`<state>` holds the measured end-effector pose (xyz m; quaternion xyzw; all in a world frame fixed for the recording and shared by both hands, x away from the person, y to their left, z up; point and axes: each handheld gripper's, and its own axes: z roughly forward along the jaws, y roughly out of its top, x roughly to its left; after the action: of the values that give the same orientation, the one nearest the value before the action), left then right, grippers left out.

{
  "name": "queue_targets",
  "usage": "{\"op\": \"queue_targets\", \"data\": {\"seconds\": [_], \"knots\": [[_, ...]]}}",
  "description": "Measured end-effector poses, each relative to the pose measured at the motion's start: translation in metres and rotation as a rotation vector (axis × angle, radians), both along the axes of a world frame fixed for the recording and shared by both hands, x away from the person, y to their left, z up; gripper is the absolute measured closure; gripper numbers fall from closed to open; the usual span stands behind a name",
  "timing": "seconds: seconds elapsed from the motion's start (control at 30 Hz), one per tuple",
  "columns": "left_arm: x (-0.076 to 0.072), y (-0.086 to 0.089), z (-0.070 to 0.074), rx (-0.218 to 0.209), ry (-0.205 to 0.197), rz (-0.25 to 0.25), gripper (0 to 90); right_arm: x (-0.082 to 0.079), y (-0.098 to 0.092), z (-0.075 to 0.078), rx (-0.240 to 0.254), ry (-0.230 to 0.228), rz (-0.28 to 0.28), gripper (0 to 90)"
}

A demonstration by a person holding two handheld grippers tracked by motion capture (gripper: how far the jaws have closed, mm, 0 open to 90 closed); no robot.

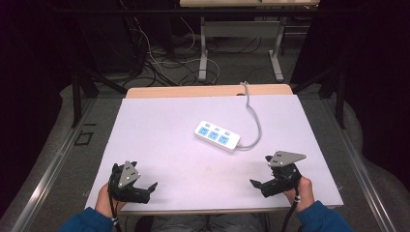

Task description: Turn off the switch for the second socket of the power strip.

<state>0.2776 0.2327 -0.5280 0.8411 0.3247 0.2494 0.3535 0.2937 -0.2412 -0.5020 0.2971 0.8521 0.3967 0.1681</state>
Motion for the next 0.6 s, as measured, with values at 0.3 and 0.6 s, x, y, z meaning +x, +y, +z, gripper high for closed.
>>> {"op": "queue_targets", "data": {"seconds": [0.3, 0.6], "knots": [[0.000, -0.001, 0.000, 0.009, 0.007, -0.005, 0.6, 0.006, 0.005, 0.001, 0.007, 0.000, -0.011, 2.4], [0.001, -0.001, -0.001, 0.015, 0.002, -0.004, 0.6, 0.016, 0.010, 0.003, 0.009, 0.007, -0.015, 2.4]]}}
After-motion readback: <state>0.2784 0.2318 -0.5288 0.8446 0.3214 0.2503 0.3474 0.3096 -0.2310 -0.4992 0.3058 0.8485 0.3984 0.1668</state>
